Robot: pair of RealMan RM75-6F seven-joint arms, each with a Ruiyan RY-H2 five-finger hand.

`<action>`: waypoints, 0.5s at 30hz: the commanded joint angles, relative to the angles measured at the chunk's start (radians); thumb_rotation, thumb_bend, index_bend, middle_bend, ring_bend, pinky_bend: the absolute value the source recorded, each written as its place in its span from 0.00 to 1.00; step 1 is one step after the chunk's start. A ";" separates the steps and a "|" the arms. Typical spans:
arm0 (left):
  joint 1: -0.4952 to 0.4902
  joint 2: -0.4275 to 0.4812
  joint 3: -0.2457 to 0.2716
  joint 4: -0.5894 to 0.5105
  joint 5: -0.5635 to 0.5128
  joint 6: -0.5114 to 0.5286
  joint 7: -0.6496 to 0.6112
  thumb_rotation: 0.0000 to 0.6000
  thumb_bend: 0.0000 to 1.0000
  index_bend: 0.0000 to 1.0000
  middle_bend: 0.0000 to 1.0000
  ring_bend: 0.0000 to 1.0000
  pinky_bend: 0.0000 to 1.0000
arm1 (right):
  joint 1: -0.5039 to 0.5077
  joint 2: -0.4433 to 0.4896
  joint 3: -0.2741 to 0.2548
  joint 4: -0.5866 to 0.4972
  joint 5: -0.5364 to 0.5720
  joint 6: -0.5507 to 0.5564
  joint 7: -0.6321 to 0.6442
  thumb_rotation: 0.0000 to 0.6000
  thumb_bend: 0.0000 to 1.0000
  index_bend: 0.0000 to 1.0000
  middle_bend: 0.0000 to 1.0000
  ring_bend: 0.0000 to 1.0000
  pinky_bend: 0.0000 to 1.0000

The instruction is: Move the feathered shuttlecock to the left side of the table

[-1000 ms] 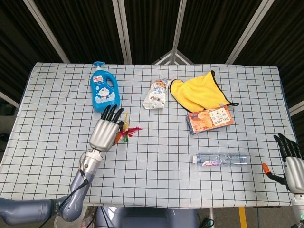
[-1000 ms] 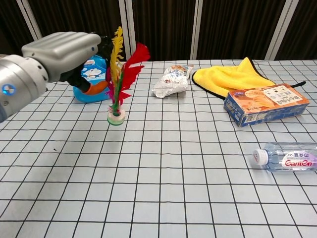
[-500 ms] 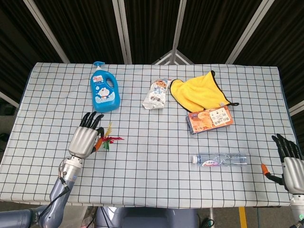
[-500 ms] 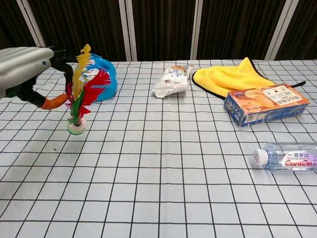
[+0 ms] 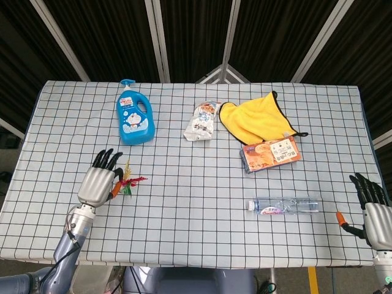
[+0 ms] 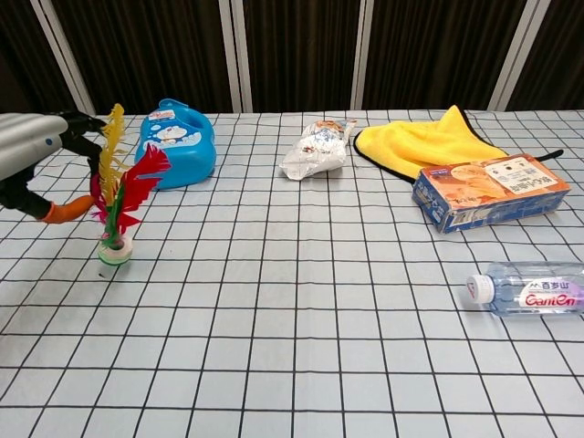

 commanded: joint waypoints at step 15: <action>0.047 0.050 0.029 0.001 0.014 -0.026 -0.055 1.00 0.23 0.33 0.05 0.00 0.00 | -0.001 0.001 -0.001 0.000 -0.006 0.003 0.005 1.00 0.39 0.00 0.00 0.00 0.00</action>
